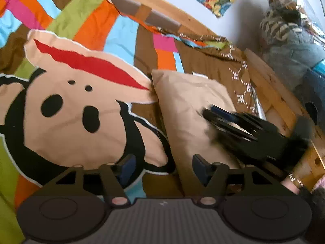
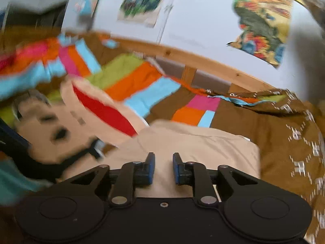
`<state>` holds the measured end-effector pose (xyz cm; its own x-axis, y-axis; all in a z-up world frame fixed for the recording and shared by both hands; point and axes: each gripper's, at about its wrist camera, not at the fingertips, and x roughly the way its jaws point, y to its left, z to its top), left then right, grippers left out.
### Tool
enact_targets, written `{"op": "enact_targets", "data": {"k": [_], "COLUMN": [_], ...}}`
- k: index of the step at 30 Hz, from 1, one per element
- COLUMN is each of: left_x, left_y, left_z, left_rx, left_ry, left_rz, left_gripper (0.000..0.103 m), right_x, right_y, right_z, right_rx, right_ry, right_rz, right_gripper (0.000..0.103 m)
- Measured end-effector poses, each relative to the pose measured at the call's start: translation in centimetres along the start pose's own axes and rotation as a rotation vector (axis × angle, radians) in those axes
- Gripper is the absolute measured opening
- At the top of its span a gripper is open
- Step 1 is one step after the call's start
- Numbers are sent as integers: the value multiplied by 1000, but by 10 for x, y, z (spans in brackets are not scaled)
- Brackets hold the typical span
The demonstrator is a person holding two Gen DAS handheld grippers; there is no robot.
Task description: Fold large clothes
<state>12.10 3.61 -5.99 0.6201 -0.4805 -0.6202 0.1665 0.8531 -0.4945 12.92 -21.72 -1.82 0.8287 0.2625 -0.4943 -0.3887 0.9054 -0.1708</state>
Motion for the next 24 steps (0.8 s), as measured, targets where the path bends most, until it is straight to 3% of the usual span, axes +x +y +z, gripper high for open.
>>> {"op": "enact_targets", "data": {"k": [5,10,14,16,17,18,22,24], "left_x": [3,10,12,9,8,7,13,17], "left_y": [-1,-2,-5,-8,-9,-10,-16,-20], "left_z": [2,-2,-6,-7,-7,-8,-11,-14], "left_rx": [-13,-8,6,16,19,22,40,50], "left_ry": [5,32,44,33,28,25,40,53], "left_rz": [-13,-16,-10,-18,-27,-41,-78,-82], "left_gripper": [68,68,68,69,71,72,73,73], "right_x": [-55,-48,-48,-61,-67,-74,-94,-92], "right_y": [19,28,21,7,-1,-12,-64,-88], "right_z": [-18,-55,-56,-50,-49,-48,-55,-61], "right_rx": [56,-17,24,95,125,163,353,435], "right_ry": [28,45,45,21,15,16,50,109], "right_rz": [13,-112,-102,-101,-125,-177,-369,-408], "right_gripper": [26,26,27,41,59,70,63,45]}}
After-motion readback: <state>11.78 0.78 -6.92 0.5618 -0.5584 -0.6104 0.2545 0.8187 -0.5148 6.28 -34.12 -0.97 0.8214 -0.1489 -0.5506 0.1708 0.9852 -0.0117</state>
